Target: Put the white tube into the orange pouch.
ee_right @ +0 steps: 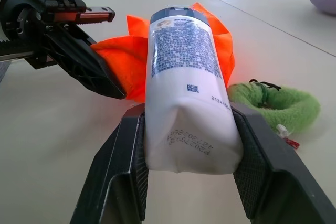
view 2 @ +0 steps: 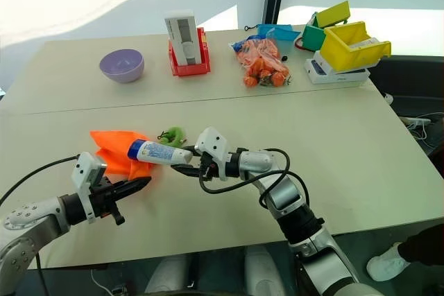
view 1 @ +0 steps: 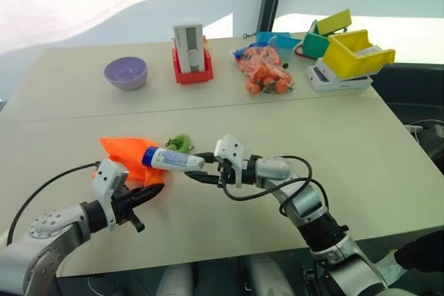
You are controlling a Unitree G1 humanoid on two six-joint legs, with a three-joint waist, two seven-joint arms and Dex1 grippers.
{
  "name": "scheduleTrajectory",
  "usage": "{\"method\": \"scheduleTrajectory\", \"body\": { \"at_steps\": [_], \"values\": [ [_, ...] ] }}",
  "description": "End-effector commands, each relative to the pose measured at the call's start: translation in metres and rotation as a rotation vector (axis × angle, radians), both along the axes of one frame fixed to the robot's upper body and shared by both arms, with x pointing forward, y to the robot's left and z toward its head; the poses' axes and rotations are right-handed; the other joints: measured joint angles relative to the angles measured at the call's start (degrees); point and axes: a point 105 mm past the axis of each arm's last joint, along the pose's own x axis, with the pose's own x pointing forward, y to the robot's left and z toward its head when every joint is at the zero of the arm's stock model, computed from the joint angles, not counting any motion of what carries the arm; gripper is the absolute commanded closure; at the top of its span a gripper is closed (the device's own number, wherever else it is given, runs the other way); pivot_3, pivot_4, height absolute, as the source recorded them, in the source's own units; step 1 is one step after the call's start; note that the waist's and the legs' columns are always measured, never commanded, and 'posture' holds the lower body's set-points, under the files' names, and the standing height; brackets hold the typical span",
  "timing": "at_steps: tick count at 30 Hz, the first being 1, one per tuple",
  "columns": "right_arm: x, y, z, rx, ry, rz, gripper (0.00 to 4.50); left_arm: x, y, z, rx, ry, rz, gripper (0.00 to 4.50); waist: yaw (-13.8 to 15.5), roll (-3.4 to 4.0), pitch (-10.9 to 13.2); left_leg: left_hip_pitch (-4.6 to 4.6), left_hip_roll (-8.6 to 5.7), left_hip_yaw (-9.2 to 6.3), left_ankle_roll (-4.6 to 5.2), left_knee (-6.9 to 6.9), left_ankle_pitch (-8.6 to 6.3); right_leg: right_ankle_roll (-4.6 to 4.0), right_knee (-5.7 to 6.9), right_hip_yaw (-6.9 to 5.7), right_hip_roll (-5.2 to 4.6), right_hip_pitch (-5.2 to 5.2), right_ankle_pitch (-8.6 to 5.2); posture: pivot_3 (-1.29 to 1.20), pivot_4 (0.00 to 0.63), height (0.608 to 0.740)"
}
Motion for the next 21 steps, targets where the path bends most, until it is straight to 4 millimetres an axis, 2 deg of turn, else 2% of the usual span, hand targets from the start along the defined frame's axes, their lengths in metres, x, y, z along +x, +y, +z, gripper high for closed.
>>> {"method": "scheduleTrajectory", "body": {
  "at_steps": [1,6,8,12,21],
  "values": [
    [0.001,-0.010,0.017,0.035,-0.047,-0.008,2.68,-0.003,-0.004,0.011,-0.008,-0.041,-0.020,4.50,0.01,0.00,0.00,0.00,0.00,0.00,0.00,0.00,0.00,0.00,0.00,0.00,0.00,0.00,0.00,0.00,0.150,0.740],
    [-0.004,-0.042,0.006,-0.036,-0.023,-0.025,2.68,0.000,0.004,0.018,-0.058,-0.073,0.051,4.50,0.27,-0.01,-0.01,-0.04,-0.03,0.00,0.00,0.01,0.00,0.00,-0.05,0.00,-0.06,0.02,0.00,0.00,0.150,0.740],
    [-0.007,-0.046,0.003,-0.045,-0.009,-0.025,2.68,0.001,0.006,0.020,-0.065,-0.085,0.071,4.50,0.22,-0.01,-0.01,-0.04,-0.03,0.00,0.00,0.02,0.00,0.00,-0.06,0.00,-0.06,0.03,0.00,0.00,0.150,0.740],
    [-0.013,-0.041,0.000,-0.038,0.003,-0.011,2.68,0.004,0.005,0.023,-0.079,-0.103,0.081,4.50,-0.17,-0.01,0.00,0.03,-0.01,0.04,0.00,0.00,0.00,-0.02,-0.04,0.04,0.05,0.01,0.00,0.00,0.150,0.740],
    [-0.011,-0.017,0.003,-0.004,0.002,0.020,2.68,0.003,-0.004,0.023,-0.080,-0.096,0.049,4.50,0.01,-0.01,0.00,0.04,0.01,0.04,0.00,0.03,0.00,-0.03,-0.02,0.03,0.05,0.04,0.01,0.00,0.150,0.740]
  ]
}}
